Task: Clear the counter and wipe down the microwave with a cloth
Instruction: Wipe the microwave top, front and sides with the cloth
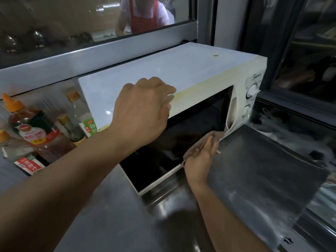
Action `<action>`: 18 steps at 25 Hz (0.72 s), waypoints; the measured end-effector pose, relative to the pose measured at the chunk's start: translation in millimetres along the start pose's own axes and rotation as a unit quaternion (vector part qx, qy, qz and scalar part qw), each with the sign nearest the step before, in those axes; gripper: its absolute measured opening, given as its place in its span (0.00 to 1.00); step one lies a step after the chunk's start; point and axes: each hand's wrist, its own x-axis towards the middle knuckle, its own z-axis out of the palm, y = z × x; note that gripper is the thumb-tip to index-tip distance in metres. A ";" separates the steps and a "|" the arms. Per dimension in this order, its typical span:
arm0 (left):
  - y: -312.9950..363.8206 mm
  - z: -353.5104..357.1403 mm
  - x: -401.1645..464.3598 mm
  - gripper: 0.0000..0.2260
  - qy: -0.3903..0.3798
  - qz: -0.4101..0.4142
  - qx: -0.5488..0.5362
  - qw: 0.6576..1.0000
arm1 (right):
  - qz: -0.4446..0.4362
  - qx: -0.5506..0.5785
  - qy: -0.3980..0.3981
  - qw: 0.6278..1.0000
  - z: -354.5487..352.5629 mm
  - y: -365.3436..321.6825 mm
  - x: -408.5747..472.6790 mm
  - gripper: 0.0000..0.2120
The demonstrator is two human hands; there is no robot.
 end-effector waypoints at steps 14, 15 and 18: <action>-11.1 9.5 10.1 0.16 -0.020 -0.032 -0.112 0.993 | -0.090 -0.015 0.081 0.993 -33.1 -66.7 66.2 0.30; -11.0 9.1 10.0 0.16 -0.022 -0.036 -0.117 0.992 | -0.093 -0.016 0.079 0.992 -36.4 -74.4 68.5 0.29; -10.0 8.2 10.2 0.16 -0.026 -0.043 -0.130 0.990 | -0.103 -0.031 0.068 0.992 -41.6 -86.6 72.1 0.28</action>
